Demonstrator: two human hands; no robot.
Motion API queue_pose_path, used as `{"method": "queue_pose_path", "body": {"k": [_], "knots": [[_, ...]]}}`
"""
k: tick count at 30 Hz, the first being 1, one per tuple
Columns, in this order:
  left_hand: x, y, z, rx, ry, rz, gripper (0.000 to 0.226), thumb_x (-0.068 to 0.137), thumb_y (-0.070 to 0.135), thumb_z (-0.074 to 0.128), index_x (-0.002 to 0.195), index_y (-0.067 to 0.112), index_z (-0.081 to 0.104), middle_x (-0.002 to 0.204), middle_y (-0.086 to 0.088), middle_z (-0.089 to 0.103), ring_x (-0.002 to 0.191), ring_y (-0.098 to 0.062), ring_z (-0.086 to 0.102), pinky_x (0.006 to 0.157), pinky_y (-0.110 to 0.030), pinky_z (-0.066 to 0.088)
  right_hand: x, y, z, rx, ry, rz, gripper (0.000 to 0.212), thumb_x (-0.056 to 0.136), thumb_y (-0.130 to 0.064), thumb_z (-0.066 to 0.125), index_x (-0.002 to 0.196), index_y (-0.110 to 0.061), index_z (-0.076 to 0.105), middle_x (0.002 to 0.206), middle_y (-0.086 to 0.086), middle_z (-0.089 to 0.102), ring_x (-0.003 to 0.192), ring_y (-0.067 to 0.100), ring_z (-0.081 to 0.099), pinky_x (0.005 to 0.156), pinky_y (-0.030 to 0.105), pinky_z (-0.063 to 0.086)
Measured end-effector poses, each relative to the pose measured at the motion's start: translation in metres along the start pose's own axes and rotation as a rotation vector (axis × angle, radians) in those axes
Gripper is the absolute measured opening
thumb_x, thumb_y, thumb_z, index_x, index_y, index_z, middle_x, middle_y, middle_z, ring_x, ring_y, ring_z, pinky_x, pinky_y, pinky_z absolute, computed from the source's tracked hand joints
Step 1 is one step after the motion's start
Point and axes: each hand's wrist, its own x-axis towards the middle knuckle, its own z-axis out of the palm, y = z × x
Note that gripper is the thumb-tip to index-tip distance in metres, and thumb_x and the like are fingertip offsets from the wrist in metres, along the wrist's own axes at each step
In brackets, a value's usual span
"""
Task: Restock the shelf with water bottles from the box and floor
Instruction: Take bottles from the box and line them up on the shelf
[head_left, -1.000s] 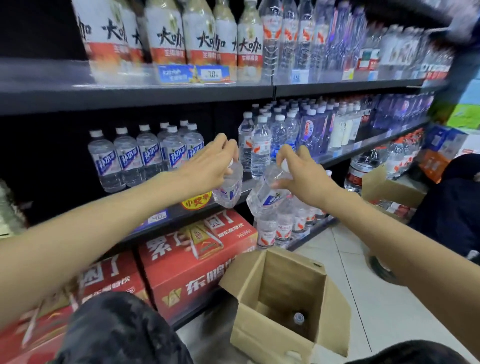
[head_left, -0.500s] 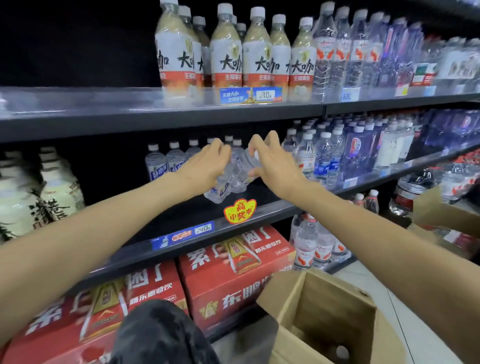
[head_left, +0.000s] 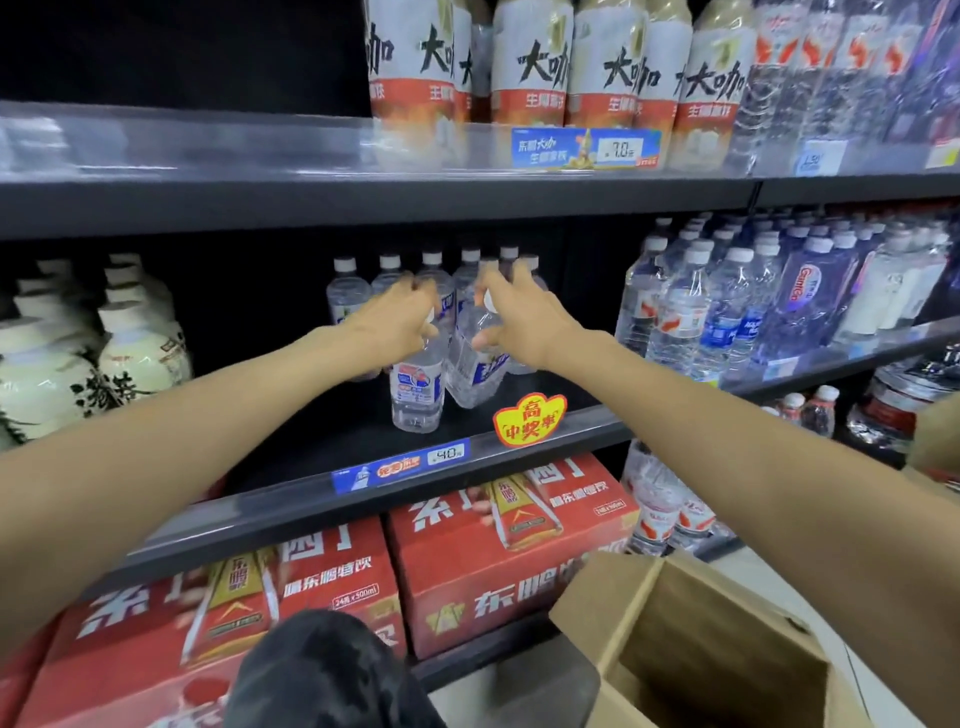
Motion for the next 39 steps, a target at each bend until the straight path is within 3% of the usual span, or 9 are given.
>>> {"method": "queue_pose_path", "body": {"k": [5,12,17,23,31,35,39], "knots": [[0.013,-0.011,0.005,-0.007,0.009,-0.037,0.035,0.093,0.021,0.059,0.12,0.004,0.046,0.124,-0.021,0.045,0.112,-0.039,0.051,0.096,-0.049,0.044,0.023,0.007,0.014,0.001,-0.169,-0.01,0.051,0.084,-0.03,0.072,0.122,-0.014,0.043,0.128,0.016,0.036,0.108,0.037,0.051,0.089,0.039,0.042],[0.03,-0.028,0.007,-0.004,0.05,-0.161,0.047,0.093,0.033,0.057,0.133,0.012,0.046,0.137,-0.017,0.045,0.127,-0.033,0.043,0.099,-0.039,0.038,0.048,0.019,0.028,0.026,-0.156,-0.016,0.048,0.085,-0.023,0.069,0.125,-0.013,0.044,0.131,0.017,0.036,0.111,0.037,0.052,0.095,0.039,0.042],[0.033,-0.036,0.011,-0.037,0.055,-0.133,0.045,0.091,0.038,0.059,0.129,0.015,0.05,0.134,-0.012,0.049,0.123,-0.031,0.046,0.101,-0.041,0.041,0.059,0.027,0.041,-0.079,-0.094,-0.052,0.058,0.084,-0.03,0.07,0.133,-0.017,0.042,0.136,0.015,0.038,0.125,0.038,0.04,0.101,0.042,0.036],[0.032,-0.045,-0.001,-0.01,-0.089,-0.032,0.064,0.078,0.044,0.073,0.129,0.013,0.049,0.122,-0.011,0.056,0.111,-0.029,0.053,0.09,-0.036,0.045,0.084,0.015,0.046,-0.151,-0.108,-0.079,0.058,0.086,-0.039,0.068,0.134,-0.023,0.041,0.134,0.012,0.042,0.119,0.035,0.049,0.09,0.038,0.042],[0.05,-0.056,0.007,0.031,-0.071,-0.084,0.063,0.076,0.042,0.074,0.128,0.016,0.049,0.125,-0.009,0.056,0.112,-0.029,0.055,0.092,-0.047,0.048,0.109,0.016,0.05,-0.133,-0.102,-0.07,0.06,0.079,-0.049,0.071,0.13,-0.025,0.048,0.124,0.013,0.054,0.113,0.033,0.054,0.086,0.035,0.041],[0.062,-0.063,0.011,0.016,-0.071,-0.108,0.062,0.078,0.039,0.074,0.129,0.016,0.049,0.123,-0.008,0.057,0.11,-0.028,0.056,0.089,-0.045,0.05,0.121,0.014,0.054,-0.159,-0.092,-0.101,0.059,0.08,-0.048,0.071,0.127,-0.022,0.05,0.121,0.013,0.057,0.111,0.032,0.055,0.078,0.031,0.035],[0.074,-0.075,0.015,-0.008,-0.056,-0.085,0.058,0.079,0.037,0.073,0.126,0.016,0.049,0.125,-0.008,0.057,0.112,-0.026,0.054,0.09,-0.041,0.049,0.13,0.016,0.058,-0.153,-0.093,-0.112,0.06,0.08,-0.048,0.071,0.129,-0.021,0.049,0.122,0.013,0.057,0.113,0.032,0.055,0.084,0.034,0.04]]}}
